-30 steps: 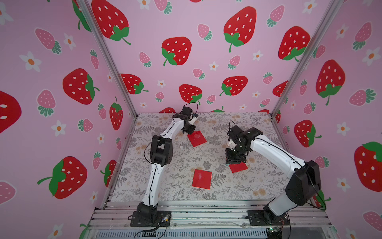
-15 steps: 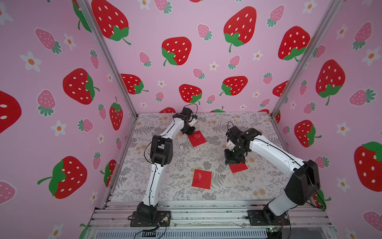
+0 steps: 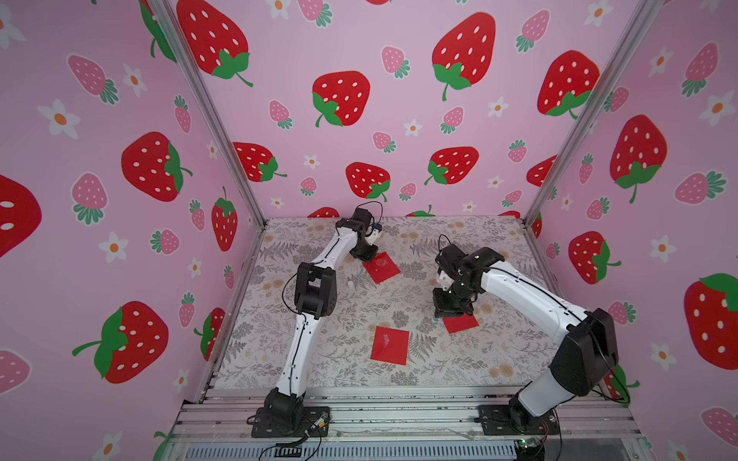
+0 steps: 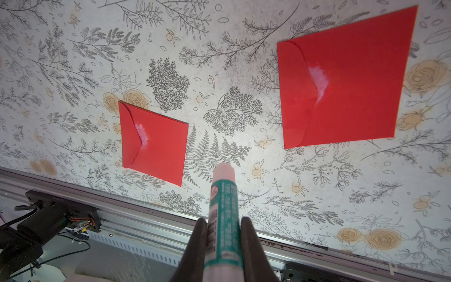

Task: Seal the envelope with a glue stick
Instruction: Move the envelope to the center of the board.

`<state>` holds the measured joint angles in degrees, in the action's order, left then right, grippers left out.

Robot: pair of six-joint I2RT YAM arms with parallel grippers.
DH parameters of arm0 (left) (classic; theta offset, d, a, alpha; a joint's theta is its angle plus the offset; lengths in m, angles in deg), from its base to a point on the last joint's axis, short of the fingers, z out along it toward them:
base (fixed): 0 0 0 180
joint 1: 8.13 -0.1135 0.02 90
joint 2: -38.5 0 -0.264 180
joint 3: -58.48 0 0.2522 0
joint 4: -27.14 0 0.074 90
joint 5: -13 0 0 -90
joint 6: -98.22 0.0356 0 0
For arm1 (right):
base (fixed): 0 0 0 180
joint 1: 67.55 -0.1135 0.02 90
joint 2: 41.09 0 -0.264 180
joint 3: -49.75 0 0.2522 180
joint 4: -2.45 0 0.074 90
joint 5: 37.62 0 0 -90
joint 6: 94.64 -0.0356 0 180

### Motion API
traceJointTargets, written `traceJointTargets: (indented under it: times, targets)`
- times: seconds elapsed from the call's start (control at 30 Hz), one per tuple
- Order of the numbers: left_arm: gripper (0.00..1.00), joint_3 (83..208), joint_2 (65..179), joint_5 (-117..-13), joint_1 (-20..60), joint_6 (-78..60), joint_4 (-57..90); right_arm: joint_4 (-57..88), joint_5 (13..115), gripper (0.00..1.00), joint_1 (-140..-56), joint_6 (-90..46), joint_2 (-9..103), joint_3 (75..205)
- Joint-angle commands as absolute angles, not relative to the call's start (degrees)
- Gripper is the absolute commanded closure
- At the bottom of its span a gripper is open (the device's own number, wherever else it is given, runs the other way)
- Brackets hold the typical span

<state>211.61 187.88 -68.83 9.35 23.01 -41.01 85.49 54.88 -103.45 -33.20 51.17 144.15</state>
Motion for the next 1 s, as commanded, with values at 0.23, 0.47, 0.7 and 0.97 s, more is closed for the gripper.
traceJointTargets:
  times: [0.23, 0.47, 0.7, 0.97]
  targets:
    - [0.93, 208.76, 185.21, -65.68, 9.45, 22.71, -40.12, 87.03, 54.37, 1.00, -104.07, -33.82, 50.37, 145.25]
    - [0.98, 194.22, 175.63, -58.67, 10.48, 16.68, -31.76, 86.53, 51.86, 1.00, -104.04, -33.61, 49.35, 145.51]
    - [1.00, 171.35, 162.37, -53.81, 13.86, 6.31, -19.05, 85.73, 51.54, 1.00, -101.69, -31.48, 49.76, 146.13]
    - [1.00, 151.61, 152.15, -53.34, 19.68, -3.60, -9.26, 84.02, 52.37, 1.00, -99.51, -29.26, 49.44, 145.05]
